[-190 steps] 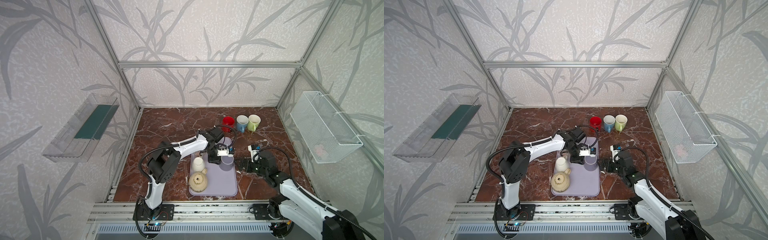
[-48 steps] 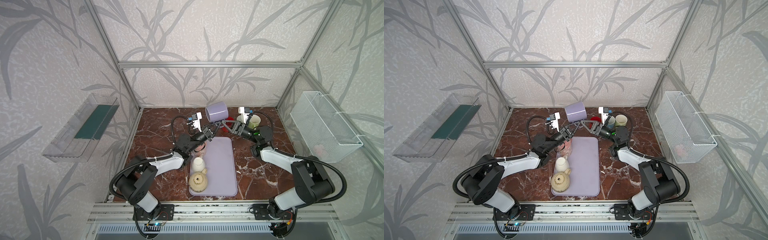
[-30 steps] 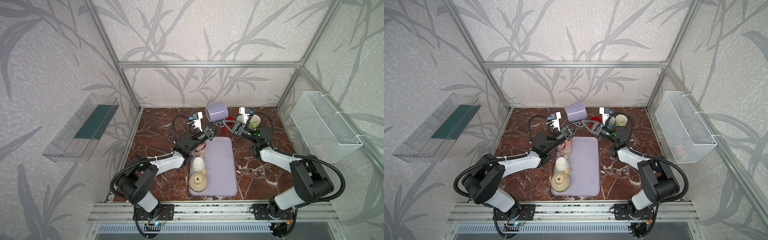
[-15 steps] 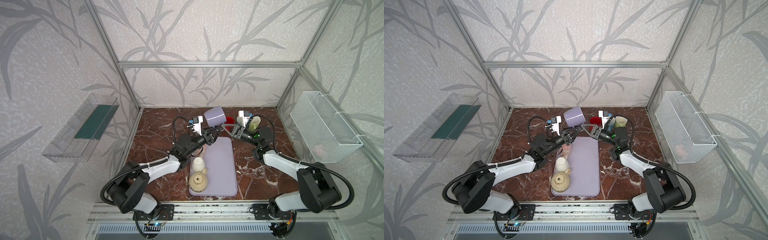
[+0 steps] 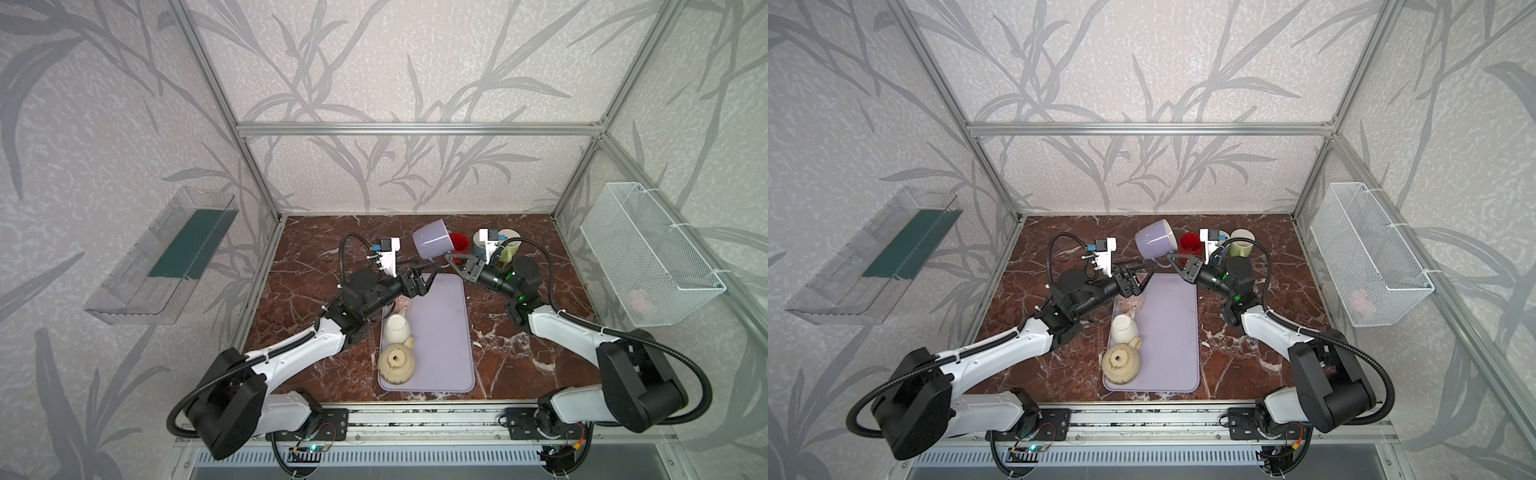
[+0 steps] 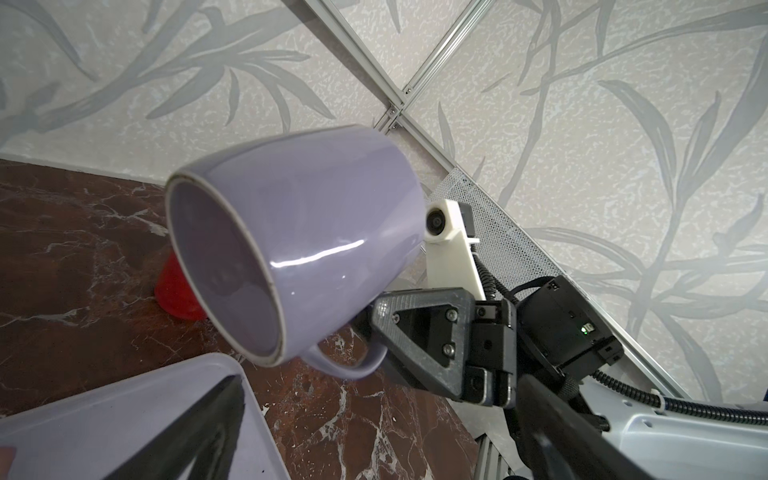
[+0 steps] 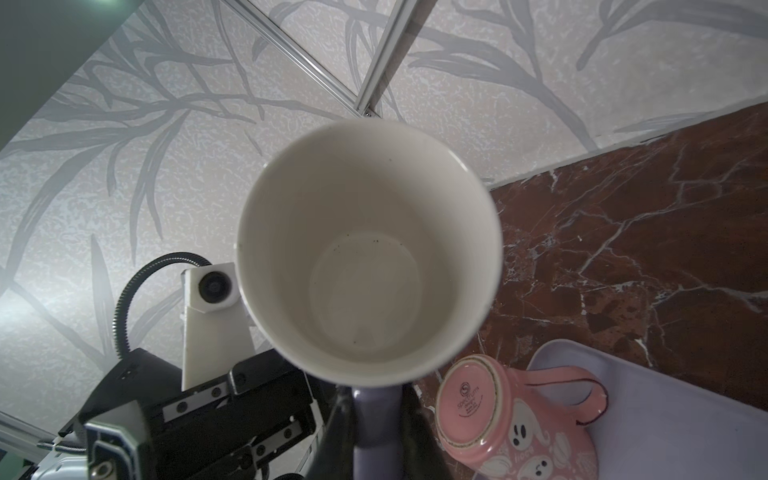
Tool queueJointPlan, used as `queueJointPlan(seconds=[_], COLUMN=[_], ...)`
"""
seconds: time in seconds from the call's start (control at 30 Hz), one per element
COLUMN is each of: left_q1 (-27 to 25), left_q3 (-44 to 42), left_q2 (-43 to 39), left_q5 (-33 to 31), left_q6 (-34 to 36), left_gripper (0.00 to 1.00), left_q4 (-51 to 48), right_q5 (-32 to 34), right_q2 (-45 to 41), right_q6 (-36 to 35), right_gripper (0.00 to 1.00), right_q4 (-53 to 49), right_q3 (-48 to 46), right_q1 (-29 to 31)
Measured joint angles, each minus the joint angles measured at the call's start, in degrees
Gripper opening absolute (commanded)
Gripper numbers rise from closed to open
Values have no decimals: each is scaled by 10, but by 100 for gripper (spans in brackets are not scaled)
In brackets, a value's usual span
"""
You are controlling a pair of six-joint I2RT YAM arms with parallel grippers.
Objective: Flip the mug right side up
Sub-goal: 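Open the left gripper and withdraw while the right gripper holds the lavender mug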
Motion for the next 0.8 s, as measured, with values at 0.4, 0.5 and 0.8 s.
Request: queueJointPlan(seconds=[0.4, 0.5, 0.8], left_q1=[12, 12, 15], left_q3=[94, 87, 146], left_q2=[-198, -268, -279], left_q5=[-135, -195, -255], left_q6=[132, 145, 223], left_gripper=[99, 99, 99], left_q4=[-373, -428, -600], right_q5=[78, 126, 304], right_q2=[22, 22, 79], right_q6=[-86, -128, -238], right_gripper=[0, 0, 0], right_q4=[-147, -208, -358], right_q3=[41, 68, 174], right_q1=[14, 35, 107])
